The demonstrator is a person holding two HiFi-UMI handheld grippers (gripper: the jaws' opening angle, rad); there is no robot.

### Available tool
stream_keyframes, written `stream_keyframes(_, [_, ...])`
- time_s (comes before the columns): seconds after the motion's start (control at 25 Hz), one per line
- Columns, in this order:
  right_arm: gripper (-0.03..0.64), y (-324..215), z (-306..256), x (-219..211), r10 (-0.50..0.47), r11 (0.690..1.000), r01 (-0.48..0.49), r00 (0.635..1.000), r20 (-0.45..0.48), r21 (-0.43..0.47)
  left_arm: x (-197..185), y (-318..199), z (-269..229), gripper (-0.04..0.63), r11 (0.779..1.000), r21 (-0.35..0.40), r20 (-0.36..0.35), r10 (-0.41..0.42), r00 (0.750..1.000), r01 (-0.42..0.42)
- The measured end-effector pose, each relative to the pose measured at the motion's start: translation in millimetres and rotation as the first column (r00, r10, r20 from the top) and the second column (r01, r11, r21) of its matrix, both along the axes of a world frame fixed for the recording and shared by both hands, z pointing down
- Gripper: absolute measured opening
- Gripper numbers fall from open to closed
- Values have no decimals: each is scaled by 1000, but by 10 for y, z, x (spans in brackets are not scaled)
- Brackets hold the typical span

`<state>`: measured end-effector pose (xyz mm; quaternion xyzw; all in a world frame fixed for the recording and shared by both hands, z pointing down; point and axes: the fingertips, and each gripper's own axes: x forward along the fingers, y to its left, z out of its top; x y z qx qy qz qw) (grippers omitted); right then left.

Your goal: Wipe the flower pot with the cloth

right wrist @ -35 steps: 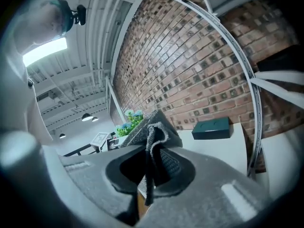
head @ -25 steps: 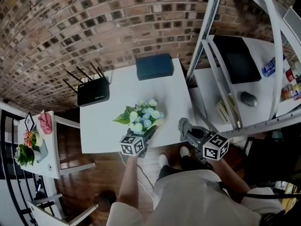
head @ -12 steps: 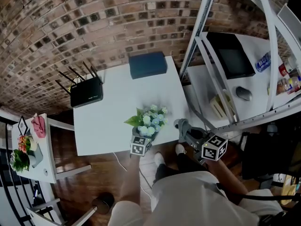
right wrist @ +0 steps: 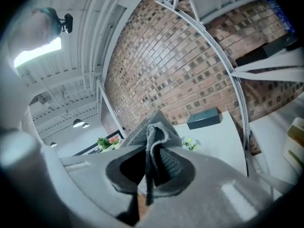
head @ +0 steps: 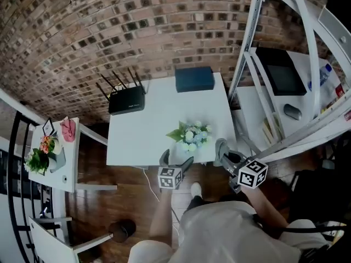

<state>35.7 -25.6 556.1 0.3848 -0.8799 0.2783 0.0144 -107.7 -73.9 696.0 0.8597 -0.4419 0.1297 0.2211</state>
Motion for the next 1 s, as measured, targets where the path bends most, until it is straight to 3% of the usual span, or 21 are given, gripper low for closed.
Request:
stream_keyframes(0.16, [-2, 249, -161, 74, -46, 995, 47, 999, -17, 88, -39, 373, -583, 561, 986, 98, -46, -132, 990, 136])
stream_keyframes(0.28, [-2, 531, -247, 289, -78, 985, 85, 995, -56, 147, 154, 708, -1104, 557, 955, 193, -75, -215, 974, 226])
stream_keyframes(0.36, [-2, 743, -268, 442, -109, 974, 128, 988, -109, 189, 295, 986, -1485, 542, 913, 286, -76, -282, 956, 292])
stream_keyframes(0.44, [-2, 993, -321, 551, -142, 948, 189, 971, -194, 254, 397, 1369, -1850, 480, 860, 373, -72, -349, 934, 350])
stream_keyframes(0.56, [-2, 1181, -733, 776, -110, 900, 211, 956, -271, 380, 623, 1839, -2361, 463, 810, 423, -104, -403, 909, 407])
stream_keyframes(0.76, [-2, 1545, -1187, 1097, -71, 901, 163, 970, -233, 402, 1050, 2325, -2779, 463, 790, 425, -84, -452, 888, 442])
stream_keyframes(1.0, [-2, 1949, -1170, 1264, -83, 913, 149, 979, -184, 380, 1192, 2688, -2924, 463, 764, 449, -81, -482, 872, 464])
